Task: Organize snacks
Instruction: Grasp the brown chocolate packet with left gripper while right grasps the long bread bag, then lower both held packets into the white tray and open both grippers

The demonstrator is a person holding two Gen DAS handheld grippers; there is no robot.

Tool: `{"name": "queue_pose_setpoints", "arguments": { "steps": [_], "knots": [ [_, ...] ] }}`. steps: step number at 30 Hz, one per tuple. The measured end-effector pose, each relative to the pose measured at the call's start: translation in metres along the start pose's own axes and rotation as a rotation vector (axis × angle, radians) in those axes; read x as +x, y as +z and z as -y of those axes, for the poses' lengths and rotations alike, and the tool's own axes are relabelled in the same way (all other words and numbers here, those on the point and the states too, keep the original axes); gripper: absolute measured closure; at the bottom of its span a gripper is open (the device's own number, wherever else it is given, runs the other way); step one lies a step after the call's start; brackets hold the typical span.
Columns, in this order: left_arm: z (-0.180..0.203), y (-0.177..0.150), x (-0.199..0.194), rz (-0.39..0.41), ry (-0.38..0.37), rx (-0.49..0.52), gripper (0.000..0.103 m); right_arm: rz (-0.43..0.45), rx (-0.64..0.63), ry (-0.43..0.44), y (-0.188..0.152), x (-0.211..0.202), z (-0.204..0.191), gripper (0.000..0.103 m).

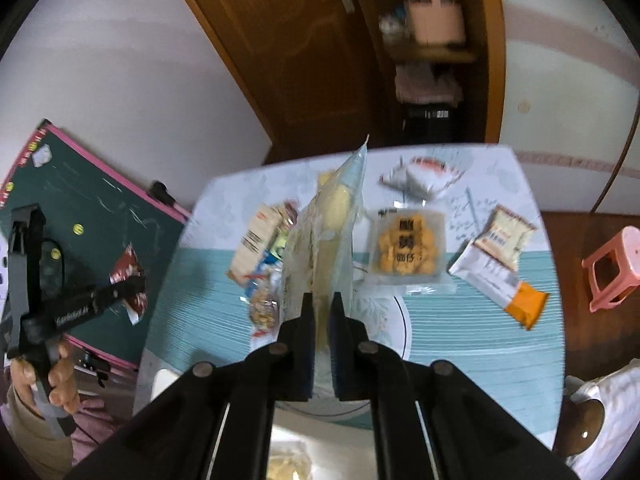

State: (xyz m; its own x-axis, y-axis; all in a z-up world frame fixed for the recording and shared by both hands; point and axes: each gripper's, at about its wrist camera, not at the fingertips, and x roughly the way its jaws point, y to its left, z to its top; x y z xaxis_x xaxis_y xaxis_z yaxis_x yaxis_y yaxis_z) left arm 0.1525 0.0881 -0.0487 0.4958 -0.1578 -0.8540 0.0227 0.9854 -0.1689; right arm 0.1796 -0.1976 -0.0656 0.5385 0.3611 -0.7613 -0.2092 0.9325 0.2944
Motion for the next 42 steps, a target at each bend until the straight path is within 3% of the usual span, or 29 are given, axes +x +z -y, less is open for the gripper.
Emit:
{"name": "queue_pose_setpoints", "arguments": {
  "steps": [7,13,17,23,28,42],
  "knots": [
    [0.044,-0.062,-0.064,0.124,-0.059,0.111,0.086,0.192,-0.026,0.008,-0.049,-0.083,-0.028,0.098],
    [0.057,-0.106,-0.076,0.160,-0.051,0.116,0.086,0.278,-0.022,0.015,-0.101,-0.132,-0.039,0.098],
    [0.063,-0.125,-0.073,0.177,0.000,0.134,0.086,0.305,-0.039,0.010,-0.125,-0.150,-0.043,0.098],
    [0.073,-0.149,-0.071,0.184,0.058,0.173,0.086,0.275,-0.076,0.068,-0.157,-0.156,-0.054,0.098],
    [0.080,-0.161,-0.070,0.190,0.092,0.208,0.086,0.256,-0.097,0.039,-0.174,-0.151,-0.058,0.098],
    [0.085,-0.172,-0.058,0.170,0.109,0.231,0.085,0.177,-0.101,0.064,-0.196,-0.131,-0.059,0.097]
  ]
}}
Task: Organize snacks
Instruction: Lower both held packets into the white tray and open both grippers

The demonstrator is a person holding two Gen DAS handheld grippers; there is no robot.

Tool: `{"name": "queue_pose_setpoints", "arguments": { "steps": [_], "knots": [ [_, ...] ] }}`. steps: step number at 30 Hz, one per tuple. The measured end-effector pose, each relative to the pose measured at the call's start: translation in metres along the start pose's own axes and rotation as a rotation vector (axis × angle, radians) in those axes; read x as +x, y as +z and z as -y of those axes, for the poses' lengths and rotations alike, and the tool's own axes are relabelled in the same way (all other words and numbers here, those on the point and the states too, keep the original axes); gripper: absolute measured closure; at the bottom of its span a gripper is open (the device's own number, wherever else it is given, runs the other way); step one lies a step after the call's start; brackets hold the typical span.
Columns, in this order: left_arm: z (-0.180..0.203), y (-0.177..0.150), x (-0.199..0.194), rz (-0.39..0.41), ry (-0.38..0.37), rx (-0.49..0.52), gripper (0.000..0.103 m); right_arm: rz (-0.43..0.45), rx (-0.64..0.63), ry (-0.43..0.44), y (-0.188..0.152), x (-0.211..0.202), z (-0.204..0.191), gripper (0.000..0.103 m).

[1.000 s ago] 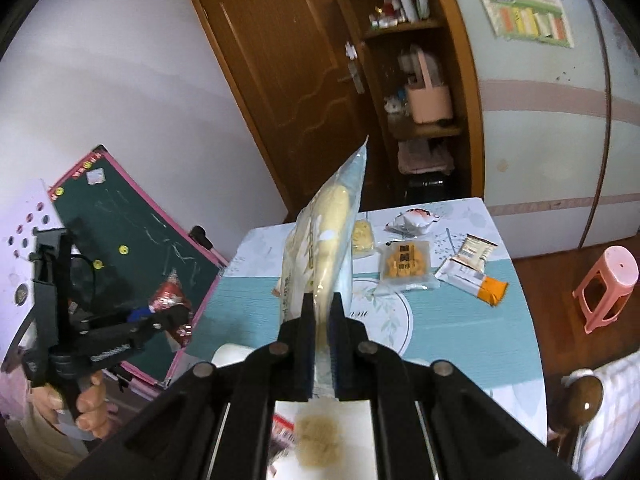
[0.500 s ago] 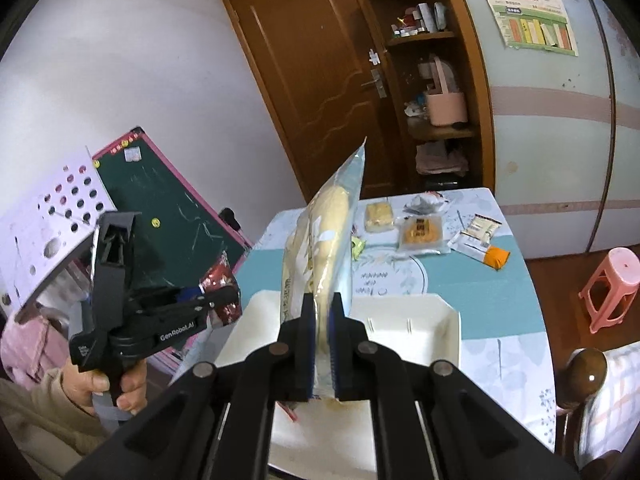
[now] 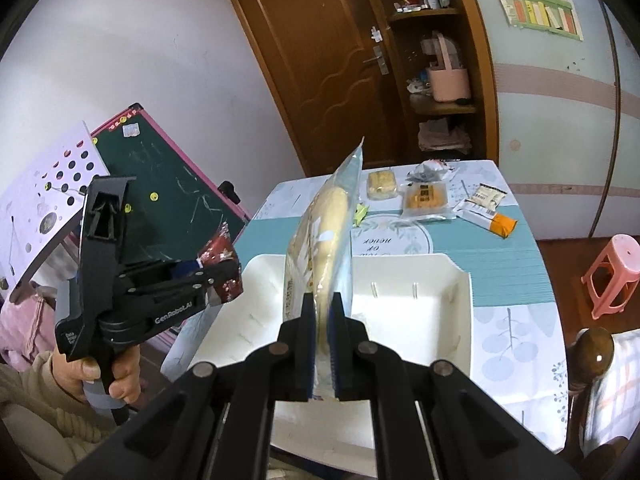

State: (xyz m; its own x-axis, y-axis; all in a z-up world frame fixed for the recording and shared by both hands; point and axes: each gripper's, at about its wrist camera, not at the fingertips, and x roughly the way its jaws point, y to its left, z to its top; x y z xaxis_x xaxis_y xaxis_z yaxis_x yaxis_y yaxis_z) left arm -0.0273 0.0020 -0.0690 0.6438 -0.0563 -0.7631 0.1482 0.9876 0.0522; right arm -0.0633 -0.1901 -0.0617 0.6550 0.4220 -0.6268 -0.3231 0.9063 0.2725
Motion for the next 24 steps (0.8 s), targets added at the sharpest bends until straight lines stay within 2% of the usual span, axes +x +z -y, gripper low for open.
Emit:
{"name": "queue_pose_setpoints", "arguments": {
  "steps": [2,3,4,5,6,7,8,9,10,12,24],
  "knots": [
    [0.001,-0.002,0.007,-0.022,0.004,0.001,0.083,-0.025,-0.010,-0.003,-0.002,0.006,-0.002,0.097],
    [0.001,-0.002,0.010,-0.036,0.009,-0.003,0.074,-0.040,-0.012,-0.003,-0.004,0.009,-0.002,0.095],
    [0.000,-0.004,0.014,-0.052,0.010,-0.013,0.058,-0.054,-0.011,0.004,-0.005,0.012,-0.002,0.093],
    [-0.001,-0.005,0.018,-0.068,0.005,-0.024,0.047,-0.069,-0.011,-0.001,-0.007,0.015,-0.002,0.092],
    [-0.002,-0.007,0.020,-0.075,0.000,-0.033,0.026,-0.079,-0.018,-0.014,-0.008,0.018,-0.003,0.087],
    [-0.002,-0.008,0.021,-0.073,-0.005,-0.043,0.015,-0.080,-0.039,-0.048,-0.010,0.020,-0.005,0.076],
    [-0.003,-0.009,0.020,-0.062,-0.008,-0.049,0.015,-0.073,-0.052,-0.073,-0.012,0.020,-0.007,0.067],
    [-0.002,-0.009,0.020,-0.051,-0.017,-0.048,0.015,-0.062,-0.067,-0.098,-0.013,0.019,-0.009,0.052],
    [-0.001,-0.009,0.019,-0.046,-0.020,-0.042,0.015,-0.047,-0.084,-0.111,-0.015,0.018,-0.011,0.043],
    [0.002,-0.008,0.018,-0.040,-0.015,-0.035,0.015,-0.038,-0.095,-0.103,-0.015,0.018,-0.012,0.040],
    [0.002,-0.007,0.026,-0.049,-0.005,-0.037,0.015,-0.071,-0.075,-0.078,-0.015,0.033,-0.006,0.040]
  ]
}}
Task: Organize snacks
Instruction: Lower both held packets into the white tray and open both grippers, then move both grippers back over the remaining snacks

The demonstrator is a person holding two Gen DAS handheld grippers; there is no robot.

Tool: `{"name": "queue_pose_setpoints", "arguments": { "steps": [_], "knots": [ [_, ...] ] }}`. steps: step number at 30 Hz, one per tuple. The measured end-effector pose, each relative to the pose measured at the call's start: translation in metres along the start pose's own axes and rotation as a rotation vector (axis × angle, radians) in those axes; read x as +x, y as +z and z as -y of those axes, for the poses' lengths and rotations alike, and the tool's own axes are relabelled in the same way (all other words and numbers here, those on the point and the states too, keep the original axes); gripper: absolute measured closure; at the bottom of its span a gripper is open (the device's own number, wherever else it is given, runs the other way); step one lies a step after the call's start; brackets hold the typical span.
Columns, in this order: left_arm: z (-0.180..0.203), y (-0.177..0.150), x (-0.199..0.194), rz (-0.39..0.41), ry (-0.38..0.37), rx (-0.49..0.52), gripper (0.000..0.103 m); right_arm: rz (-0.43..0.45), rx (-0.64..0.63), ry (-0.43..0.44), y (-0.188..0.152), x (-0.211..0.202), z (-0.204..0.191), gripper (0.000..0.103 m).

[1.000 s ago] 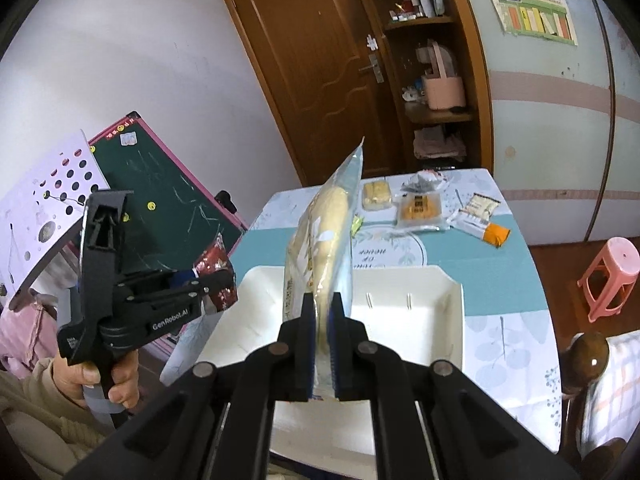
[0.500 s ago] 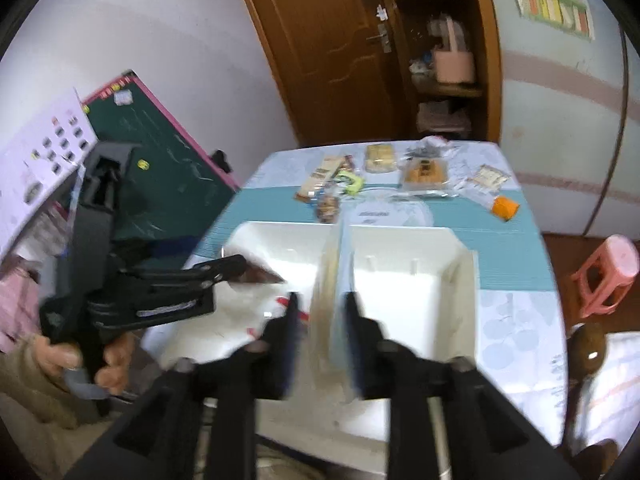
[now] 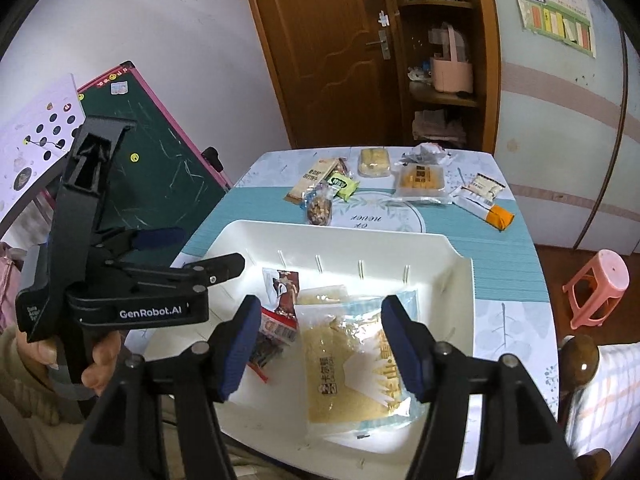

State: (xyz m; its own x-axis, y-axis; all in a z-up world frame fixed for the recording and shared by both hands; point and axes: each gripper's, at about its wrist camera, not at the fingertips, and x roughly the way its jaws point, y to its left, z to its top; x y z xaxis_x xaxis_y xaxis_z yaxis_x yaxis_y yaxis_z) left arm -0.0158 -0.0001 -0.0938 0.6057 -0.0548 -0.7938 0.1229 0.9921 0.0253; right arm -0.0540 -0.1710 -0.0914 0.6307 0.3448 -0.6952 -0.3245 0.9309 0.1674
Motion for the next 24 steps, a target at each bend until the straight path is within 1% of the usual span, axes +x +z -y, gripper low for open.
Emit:
{"name": "queue_pose_setpoints", "arguments": {
  "steps": [3,7,10,17,21,24],
  "knots": [
    [0.000,0.002,0.002,0.002,0.004,0.008,0.015,-0.011,0.013,0.010,0.001,0.006,0.003,0.040],
    [0.001,0.008,0.002,0.024,0.018,0.024,0.015,-0.019,0.034,0.025,0.002,0.010,0.009,0.040],
    [0.002,0.016,-0.002,0.041,0.008,0.027,0.015,-0.013,0.044,0.033,0.006,0.009,0.013,0.040],
    [-0.004,0.050,-0.022,0.142,0.016,0.028,0.015,0.010,0.087,0.036,0.027,0.006,0.030,0.040],
    [-0.008,0.075,-0.030,0.189,0.036,0.034,0.015,0.033,0.087,0.001,0.048,0.000,0.042,0.040],
    [-0.009,0.097,-0.033,0.216,0.072,0.056,0.015,0.056,0.074,-0.052,0.071,-0.006,0.053,0.040]
  ]
}}
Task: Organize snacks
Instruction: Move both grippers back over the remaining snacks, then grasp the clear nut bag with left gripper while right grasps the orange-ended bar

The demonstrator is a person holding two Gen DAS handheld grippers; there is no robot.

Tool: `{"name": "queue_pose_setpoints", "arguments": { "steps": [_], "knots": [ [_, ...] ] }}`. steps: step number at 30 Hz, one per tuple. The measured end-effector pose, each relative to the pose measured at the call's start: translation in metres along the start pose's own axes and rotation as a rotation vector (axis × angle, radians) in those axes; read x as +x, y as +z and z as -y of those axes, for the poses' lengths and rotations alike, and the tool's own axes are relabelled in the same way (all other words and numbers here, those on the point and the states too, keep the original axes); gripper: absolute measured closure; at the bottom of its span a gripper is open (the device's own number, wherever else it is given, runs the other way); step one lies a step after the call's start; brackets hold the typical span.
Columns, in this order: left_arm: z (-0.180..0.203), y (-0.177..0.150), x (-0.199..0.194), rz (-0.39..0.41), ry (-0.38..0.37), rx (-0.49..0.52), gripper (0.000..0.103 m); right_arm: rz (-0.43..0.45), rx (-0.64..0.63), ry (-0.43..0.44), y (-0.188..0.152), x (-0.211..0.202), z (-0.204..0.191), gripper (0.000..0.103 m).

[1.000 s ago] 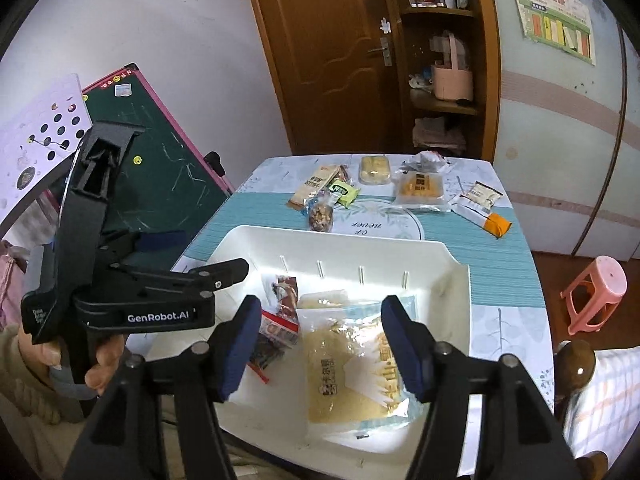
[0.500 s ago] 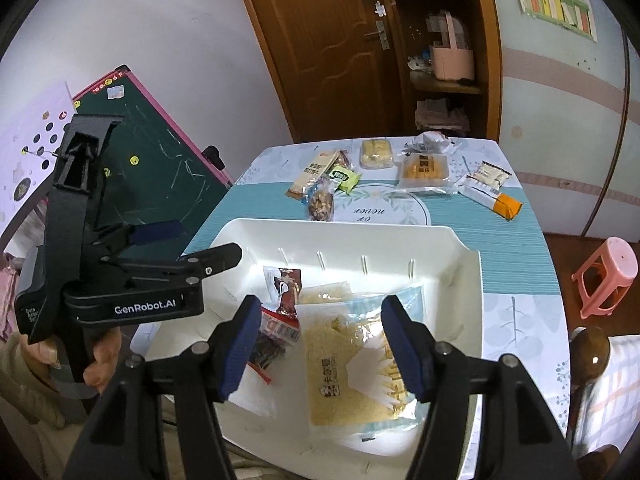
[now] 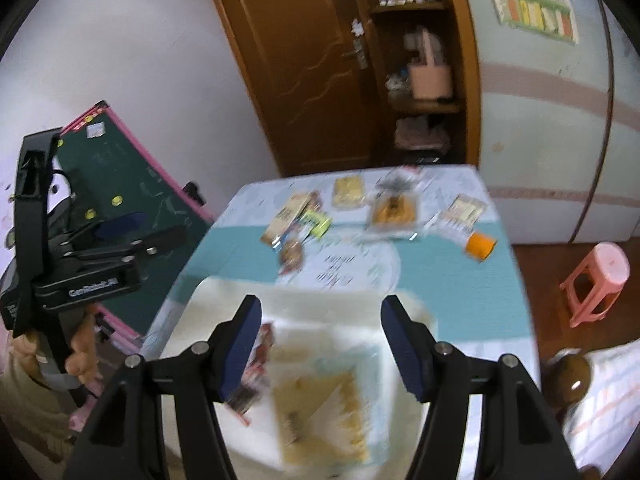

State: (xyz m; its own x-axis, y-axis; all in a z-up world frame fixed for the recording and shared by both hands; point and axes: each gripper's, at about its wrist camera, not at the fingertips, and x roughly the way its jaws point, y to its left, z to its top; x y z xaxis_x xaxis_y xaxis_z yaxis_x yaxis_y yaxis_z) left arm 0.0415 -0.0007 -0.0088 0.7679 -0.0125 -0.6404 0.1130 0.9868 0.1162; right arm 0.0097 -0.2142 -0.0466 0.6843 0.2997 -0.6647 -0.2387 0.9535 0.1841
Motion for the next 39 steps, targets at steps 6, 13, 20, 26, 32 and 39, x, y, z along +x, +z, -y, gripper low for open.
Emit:
{"name": "queue_pose_setpoints", "arguments": {
  "steps": [6,13,20,26,32,39],
  "knots": [
    [-0.005,0.043,0.015,0.031,0.037,0.037,0.015,0.005,0.004,-0.069,0.053,0.004,0.030,0.040],
    [-0.018,0.088,0.063,-0.050,0.030,0.015,0.015,-0.019,0.010,-0.135,0.107,0.024,0.060,0.040],
    [-0.020,0.085,0.157,-0.276,0.001,-0.036,0.015,-0.105,0.134,-0.180,0.138,0.077,0.108,0.040],
    [-0.022,0.044,0.246,-0.515,-0.029,-0.115,0.017,-0.254,0.184,-0.219,0.128,0.155,0.151,0.040],
    [-0.018,0.009,0.294,-0.657,-0.035,-0.177,0.025,-0.412,0.136,-0.186,0.093,0.221,0.177,0.040],
    [-0.013,-0.007,0.320,-0.732,-0.020,-0.194,0.025,-0.491,0.089,-0.183,0.070,0.265,0.191,0.040]
  ]
}}
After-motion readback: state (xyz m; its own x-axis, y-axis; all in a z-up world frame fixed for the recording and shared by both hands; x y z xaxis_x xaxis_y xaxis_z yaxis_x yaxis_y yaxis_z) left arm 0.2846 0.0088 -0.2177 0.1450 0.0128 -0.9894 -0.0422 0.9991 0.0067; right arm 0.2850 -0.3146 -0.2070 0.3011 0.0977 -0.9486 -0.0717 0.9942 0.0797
